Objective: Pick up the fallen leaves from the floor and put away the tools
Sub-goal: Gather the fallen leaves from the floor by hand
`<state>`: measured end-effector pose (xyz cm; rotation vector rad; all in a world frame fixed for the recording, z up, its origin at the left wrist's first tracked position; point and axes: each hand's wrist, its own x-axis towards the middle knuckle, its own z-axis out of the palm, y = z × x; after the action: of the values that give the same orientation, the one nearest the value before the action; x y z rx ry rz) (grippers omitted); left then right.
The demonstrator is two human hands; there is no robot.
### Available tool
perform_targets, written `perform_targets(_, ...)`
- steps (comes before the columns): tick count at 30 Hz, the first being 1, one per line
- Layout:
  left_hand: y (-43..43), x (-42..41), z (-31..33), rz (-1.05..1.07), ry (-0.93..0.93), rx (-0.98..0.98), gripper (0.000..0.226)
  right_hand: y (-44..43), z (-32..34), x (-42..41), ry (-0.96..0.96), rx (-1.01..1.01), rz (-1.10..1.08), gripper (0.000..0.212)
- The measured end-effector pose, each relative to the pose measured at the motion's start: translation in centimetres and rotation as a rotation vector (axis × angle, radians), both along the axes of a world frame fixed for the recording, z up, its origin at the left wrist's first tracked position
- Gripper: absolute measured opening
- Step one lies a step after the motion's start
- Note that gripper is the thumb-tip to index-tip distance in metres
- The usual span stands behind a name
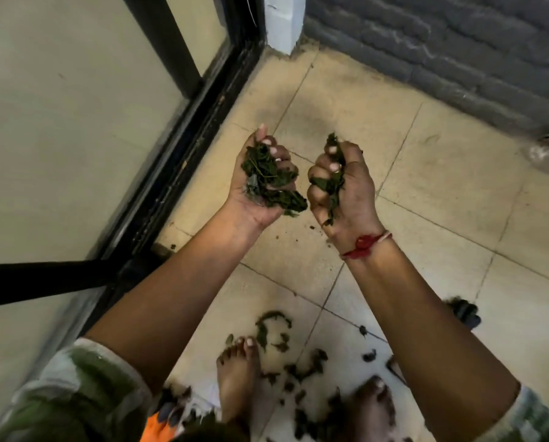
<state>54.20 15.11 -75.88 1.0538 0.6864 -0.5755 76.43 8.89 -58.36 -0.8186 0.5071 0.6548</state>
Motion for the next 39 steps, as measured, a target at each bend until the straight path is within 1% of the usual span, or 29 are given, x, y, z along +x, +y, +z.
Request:
perform_targets(1, 0.2, 5.5, 6.4, 0.041, -0.12, -0.111, 0.063, 0.0, 2.7, -0.5, 0.0, 0.008, -0.007, 0.031)
perform_targets(2, 2.7, 13.2, 14.2, 0.18, -0.157, -0.296, 0.039, 0.1, 5.0, -1.0, -0.006, 0.016, -0.011, 0.03)
perform_targets(3, 4.6, 16.3, 18.7, 0.225, -0.153, -0.237, 0.014, 0.1, 8.0, -1.5, -0.004, 0.016, -0.006, 0.03)
perform_targets(4, 5.6, 16.9, 24.5, 0.312, -0.21, -0.333, 0.012, 0.0, 11.0, -2.1, 0.0, 0.01, 0.003, 0.031)
perform_targets(5, 5.2, 16.9, 29.1, 0.466, -0.174, -0.498, 0.022, -0.1, 14.3, -2.8, 0.009, 0.008, 0.009, 0.032)
perform_targets(6, 4.5, 16.5, 32.6, 0.569, -0.138, -0.581, 0.035, -0.3, 17.6, -3.5, 0.02, 0.009, 0.016, 0.033)
perform_targets(7, 3.2, 15.6, 34.9, 0.628, -0.153, -0.613, 0.043, -0.6, 20.4, -4.0, 0.028, 0.017, 0.019, 0.033)
perform_targets(8, 2.5, 14.7, 37.8, 0.677, -0.128, -0.606, 0.046, -0.9, 23.8, -4.6, 0.04, 0.031, 0.017, 0.032)
perform_targets(9, 2.4, 13.6, 40.9, 0.683, -0.122, -0.656, 0.045, -1.2, 27.1, -5.2, 0.047, 0.052, 0.012, 0.032)
perform_targets(11, 2.3, 12.1, 47.2, 0.588, -0.104, -0.823, 0.037, -2.0, 33.5, -6.5, 0.07, 0.113, -0.003, 0.032)
perform_targets(12, 2.4, 11.8, 49.5, 0.559, -0.105, -0.854, 0.032, -2.4, 35.9, -7.1, 0.088, 0.144, -0.004, 0.032)
perform_targets(13, 3.0, 11.4, 52.4, 0.522, -0.105, -0.82, 0.027, -2.8, 38.6, -7.8, 0.105, 0.167, -0.009, 0.032)
perform_targets(14, 3.4, 11.0, 54.6, 0.481, -0.111, -0.831, 0.025, -3.3, 41.0, -8.5, 0.116, 0.189, -0.019, 0.033)
perform_targets(16, 3.5, 10.4, 59.1, 0.417, -0.131, -0.898, 0.023, -4.2, 45.5, -9.9, 0.121, 0.239, -0.034, 0.033)
perform_targets(19, 3.4, 9.8, 63.0, 0.382, -0.09, -0.902, 0.02, -5.5, 49.8, -12.0, 0.132, 0.319, -0.092, 0.032)
perform_targets(22, 2.2, 9.7, 65.7, 0.375, -0.058, -0.791, 0.02, -6.7, 52.1, -13.4, 0.107, 0.335, -0.181, 0.022)
perform_targets(25, -1.0, 9.2, 67.5, 0.377, -0.049, -0.706, 0.028, -8.9, 53.3, -14.9, 0.088, 0.329, -0.285, 0.018)
perform_targets(26, -2.1, 8.9, 68.1, 0.365, -0.036, -0.655, 0.033, -9.7, 53.5, -15.5, 0.086, 0.333, -0.324, 0.018)
perform_targets(27, -3.0, 8.7, 68.5, 0.348, -0.03, -0.645, 0.036, -10.4, 53.7, -16.0, 0.093, 0.334, -0.358, 0.021)
perform_targets(30, -7.0, 7.6, 68.7, 0.26, 0.016, -0.634, 0.037, -13.7, 54.4, -18.6, 0.087, 0.325, -0.47, 0.031)
perform_targets(33, -11.0, 5.6, 68.7, 0.136, 0.056, -0.662, 0.036, -17.2, 55.2, -22.1, 0.048, 0.316, -0.572, 0.03)
perform_targets(37, -16.8, 1.3, 69.1, -0.097, 0.081, -0.728, 0.019, -22.2, 55.6, -28.6, 0.033, 0.346, -0.746, 0.029)
perform_targets(39, -19.6, -1.5, 69.5, -0.207, 0.103, -0.729, 0.02, -24.6, 55.9, -32.5, 0.038, 0.344, -0.835, 0.03)
